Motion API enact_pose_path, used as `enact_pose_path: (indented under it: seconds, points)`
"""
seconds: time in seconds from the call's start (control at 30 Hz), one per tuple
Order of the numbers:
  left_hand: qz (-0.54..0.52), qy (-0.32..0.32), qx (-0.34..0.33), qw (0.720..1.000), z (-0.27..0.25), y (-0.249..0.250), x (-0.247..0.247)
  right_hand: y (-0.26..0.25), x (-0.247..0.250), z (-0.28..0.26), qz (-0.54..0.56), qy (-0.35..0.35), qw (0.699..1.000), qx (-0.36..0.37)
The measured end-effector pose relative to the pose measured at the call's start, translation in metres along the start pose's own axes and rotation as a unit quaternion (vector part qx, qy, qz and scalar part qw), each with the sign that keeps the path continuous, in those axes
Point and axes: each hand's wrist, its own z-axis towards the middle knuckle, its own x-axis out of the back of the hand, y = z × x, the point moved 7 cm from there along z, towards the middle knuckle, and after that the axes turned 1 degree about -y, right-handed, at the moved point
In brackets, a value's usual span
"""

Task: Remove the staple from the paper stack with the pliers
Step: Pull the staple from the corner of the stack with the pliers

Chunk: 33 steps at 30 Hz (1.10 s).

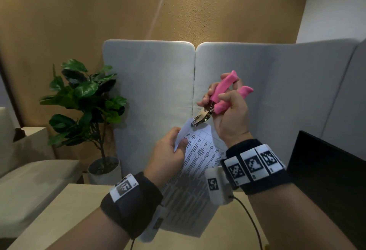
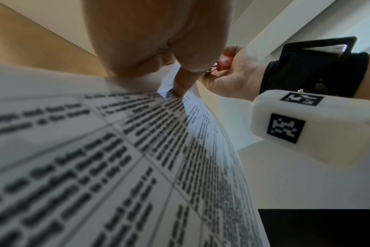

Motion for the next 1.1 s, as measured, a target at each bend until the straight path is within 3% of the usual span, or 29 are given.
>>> enact_pose_path:
  seconds: [0.37, 0.53, 0.8, 1.1]
  points:
    - [0.033, -0.018, -0.014, 0.999, -0.024, -0.01, -0.01, 0.023, 0.011, -0.014, 0.02, 0.061, 0.996, -0.056]
    - [0.025, -0.067, 0.03, 0.997, -0.043, -0.039, -0.021, 0.054, 0.033, -0.038, 0.027, 0.123, 0.987, -0.096]
    - [0.071, -0.091, 0.069, 0.991, -0.075, -0.077, -0.032, 0.097, 0.067, -0.083, 0.006, 0.197, 0.97, -0.146]
    - [0.063, -0.155, 0.126, 0.978, -0.112, -0.118, -0.054, 0.139, 0.108, -0.138, 0.0, 0.311, 0.929, -0.2]
